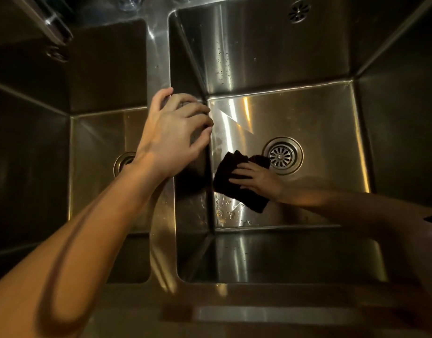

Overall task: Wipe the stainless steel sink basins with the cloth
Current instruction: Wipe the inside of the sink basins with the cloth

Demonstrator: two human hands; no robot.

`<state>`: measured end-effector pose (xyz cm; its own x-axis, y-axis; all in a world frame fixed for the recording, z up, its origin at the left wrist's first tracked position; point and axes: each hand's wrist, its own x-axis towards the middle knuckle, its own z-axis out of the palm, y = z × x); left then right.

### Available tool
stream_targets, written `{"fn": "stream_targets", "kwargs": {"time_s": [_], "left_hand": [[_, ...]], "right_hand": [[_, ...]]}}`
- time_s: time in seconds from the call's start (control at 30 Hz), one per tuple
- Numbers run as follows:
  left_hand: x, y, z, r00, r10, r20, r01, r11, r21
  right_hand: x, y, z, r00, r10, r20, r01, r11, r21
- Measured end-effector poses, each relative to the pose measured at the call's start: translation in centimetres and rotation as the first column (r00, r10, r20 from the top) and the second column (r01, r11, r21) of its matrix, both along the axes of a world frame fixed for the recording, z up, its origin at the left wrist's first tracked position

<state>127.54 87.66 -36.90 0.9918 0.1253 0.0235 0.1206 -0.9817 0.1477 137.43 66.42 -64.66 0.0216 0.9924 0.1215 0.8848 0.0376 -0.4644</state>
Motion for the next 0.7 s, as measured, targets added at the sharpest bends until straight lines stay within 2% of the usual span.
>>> {"fn": "stream_targets", "kwargs": {"time_s": [0.07, 0.13, 0.33, 0.47, 0.57, 0.63, 0.7], "left_hand": [[0.0, 0.1, -0.3, 1.000, -0.003, 0.023, 0.002, 1.000, 0.006], [0.0, 0.2, -0.5, 0.999, -0.002, 0.052, 0.003, 1.000, -0.002], [0.0, 0.2, -0.6, 0.995, 0.002, 0.096, -0.002, 1.000, -0.004], [-0.1, 0.2, -0.7, 0.996, -0.009, 0.088, 0.008, 1.000, 0.006], [-0.1, 0.3, -0.6, 0.996, -0.008, 0.094, 0.008, 1.000, 0.002], [-0.2, 0.2, -0.6, 0.996, -0.012, 0.089, 0.012, 1.000, 0.009], [-0.1, 0.2, -0.7, 0.996, -0.014, 0.087, 0.012, 1.000, 0.019]], "right_hand": [[1.9, -1.1, 0.3, 0.994, 0.108, 0.014, -0.108, 0.994, -0.014], [3.6, -1.0, 0.6, 0.993, 0.119, 0.006, -0.118, 0.992, -0.054], [2.2, 3.9, 1.3, 0.988, -0.149, -0.026, 0.147, 0.986, -0.079], [-0.6, 4.8, 1.0, 0.973, -0.214, -0.083, 0.208, 0.975, -0.073], [-1.5, 1.5, 0.4, 0.985, -0.094, -0.144, 0.083, 0.994, -0.078], [-0.9, -0.7, 0.1, 0.991, 0.048, -0.122, -0.058, 0.995, -0.086], [0.4, -1.9, 0.1, 0.990, 0.097, -0.104, -0.106, 0.991, -0.085]]}}
